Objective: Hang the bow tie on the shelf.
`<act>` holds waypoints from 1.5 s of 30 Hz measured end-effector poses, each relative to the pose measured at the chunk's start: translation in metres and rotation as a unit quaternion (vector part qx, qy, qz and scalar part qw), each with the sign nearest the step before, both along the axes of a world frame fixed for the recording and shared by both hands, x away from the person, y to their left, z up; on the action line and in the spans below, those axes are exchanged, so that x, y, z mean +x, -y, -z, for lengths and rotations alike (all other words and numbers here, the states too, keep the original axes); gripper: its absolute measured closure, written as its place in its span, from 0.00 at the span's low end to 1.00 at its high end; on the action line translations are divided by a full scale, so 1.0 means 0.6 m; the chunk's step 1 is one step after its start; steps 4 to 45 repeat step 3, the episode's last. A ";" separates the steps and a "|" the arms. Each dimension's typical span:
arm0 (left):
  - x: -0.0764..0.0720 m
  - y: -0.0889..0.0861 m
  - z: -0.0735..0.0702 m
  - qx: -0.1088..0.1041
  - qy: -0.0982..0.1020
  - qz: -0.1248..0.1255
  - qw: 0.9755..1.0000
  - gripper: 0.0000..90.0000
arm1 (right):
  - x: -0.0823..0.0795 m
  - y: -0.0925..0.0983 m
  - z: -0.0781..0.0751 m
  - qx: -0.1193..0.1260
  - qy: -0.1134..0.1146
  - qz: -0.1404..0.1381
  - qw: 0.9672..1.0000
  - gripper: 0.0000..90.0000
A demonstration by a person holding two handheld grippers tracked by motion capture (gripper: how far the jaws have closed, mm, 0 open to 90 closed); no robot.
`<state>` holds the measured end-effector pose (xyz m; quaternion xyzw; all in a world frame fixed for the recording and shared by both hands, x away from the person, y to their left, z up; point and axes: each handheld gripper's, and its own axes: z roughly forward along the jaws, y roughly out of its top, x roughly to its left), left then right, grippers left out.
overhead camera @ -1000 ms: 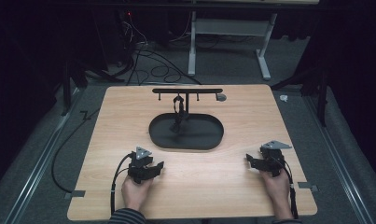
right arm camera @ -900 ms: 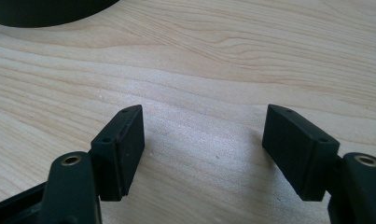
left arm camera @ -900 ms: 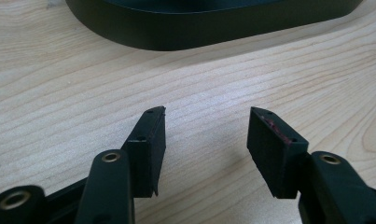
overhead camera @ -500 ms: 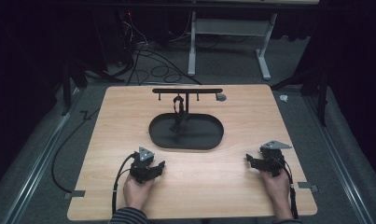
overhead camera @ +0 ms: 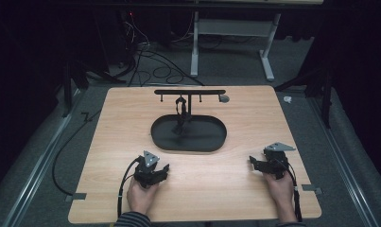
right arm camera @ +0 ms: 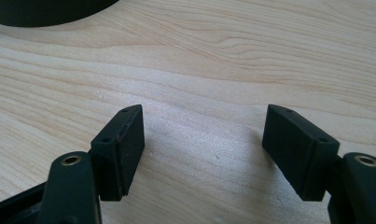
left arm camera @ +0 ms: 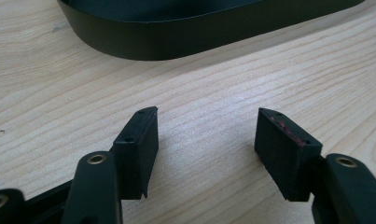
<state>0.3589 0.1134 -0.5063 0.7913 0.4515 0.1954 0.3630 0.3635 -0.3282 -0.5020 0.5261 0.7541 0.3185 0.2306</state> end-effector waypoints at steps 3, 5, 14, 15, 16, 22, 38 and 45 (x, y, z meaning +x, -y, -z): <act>0.000 0.000 0.000 0.000 0.000 -0.001 1.000 0.44 | 0.000 0.000 0.000 0.000 0.000 0.000 1.000 0.35; 0.000 0.000 0.000 0.000 0.000 -0.001 1.000 0.44 | 0.000 0.000 0.000 0.000 0.000 0.000 1.000 0.35; 0.000 0.000 0.000 0.000 0.000 -0.001 1.000 0.44 | 0.000 0.000 0.000 0.000 0.000 0.000 1.000 0.35; 0.000 0.000 0.000 0.000 0.000 -0.001 1.000 0.44 | 0.000 0.000 0.000 0.000 0.000 0.000 1.000 0.35; 0.000 0.000 0.000 0.000 0.000 -0.001 1.000 0.44 | 0.000 0.000 0.000 0.000 0.000 0.000 1.000 0.35; 0.000 0.000 0.000 0.000 0.000 -0.001 1.000 0.44 | 0.000 0.000 0.000 0.000 0.000 0.000 1.000 0.35; 0.000 0.000 0.000 0.000 0.000 -0.001 1.000 0.44 | 0.000 0.000 0.000 0.000 0.000 0.000 1.000 0.35; 0.000 0.000 0.000 0.000 0.000 -0.001 1.000 0.44 | 0.000 0.000 0.000 0.000 0.000 0.000 1.000 0.35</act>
